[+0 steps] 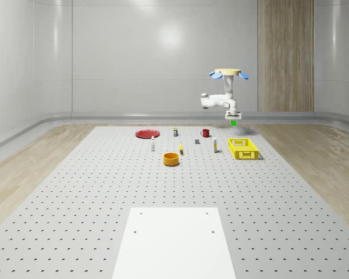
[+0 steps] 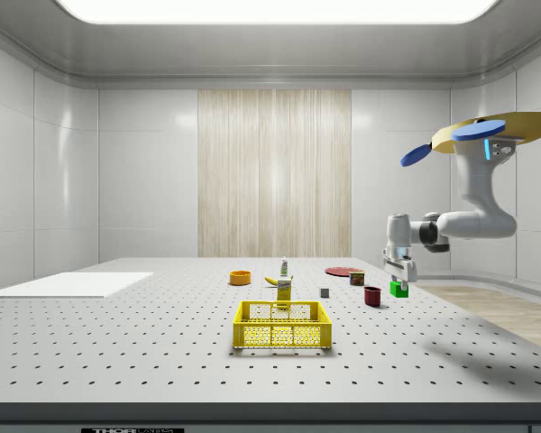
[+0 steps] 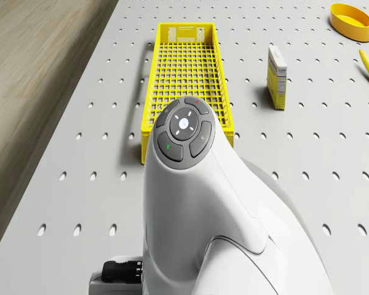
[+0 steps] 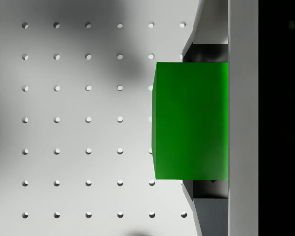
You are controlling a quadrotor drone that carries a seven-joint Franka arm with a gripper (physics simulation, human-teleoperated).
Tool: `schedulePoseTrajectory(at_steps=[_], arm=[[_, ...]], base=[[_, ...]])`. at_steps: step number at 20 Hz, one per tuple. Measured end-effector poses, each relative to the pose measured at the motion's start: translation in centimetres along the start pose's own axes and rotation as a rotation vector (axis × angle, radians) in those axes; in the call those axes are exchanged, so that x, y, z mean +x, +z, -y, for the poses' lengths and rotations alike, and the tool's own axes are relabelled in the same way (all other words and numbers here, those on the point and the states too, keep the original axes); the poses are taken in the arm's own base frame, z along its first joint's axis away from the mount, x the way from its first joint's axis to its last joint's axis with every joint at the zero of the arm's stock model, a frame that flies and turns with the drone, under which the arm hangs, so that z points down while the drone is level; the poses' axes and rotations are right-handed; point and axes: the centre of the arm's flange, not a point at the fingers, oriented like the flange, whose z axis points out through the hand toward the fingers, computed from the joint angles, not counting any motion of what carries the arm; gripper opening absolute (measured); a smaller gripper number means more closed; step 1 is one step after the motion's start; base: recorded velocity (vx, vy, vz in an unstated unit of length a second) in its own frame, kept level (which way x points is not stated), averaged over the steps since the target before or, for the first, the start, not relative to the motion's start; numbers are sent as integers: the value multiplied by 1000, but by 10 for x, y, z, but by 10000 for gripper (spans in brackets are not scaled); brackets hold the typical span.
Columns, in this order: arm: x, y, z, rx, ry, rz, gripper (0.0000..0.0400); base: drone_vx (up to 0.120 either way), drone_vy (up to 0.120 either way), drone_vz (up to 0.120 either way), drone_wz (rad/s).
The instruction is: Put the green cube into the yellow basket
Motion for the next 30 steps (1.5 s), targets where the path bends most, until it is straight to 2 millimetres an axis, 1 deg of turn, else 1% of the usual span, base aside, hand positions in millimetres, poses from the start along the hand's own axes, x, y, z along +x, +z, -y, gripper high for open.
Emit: schedulePoseTrajectory(at_steps=[2,30], arm=[[0,0,0,0,0,0,252],[0,0,0,0,0,0,252]], base=[[120,80,0,0],[120,0,0,0]])
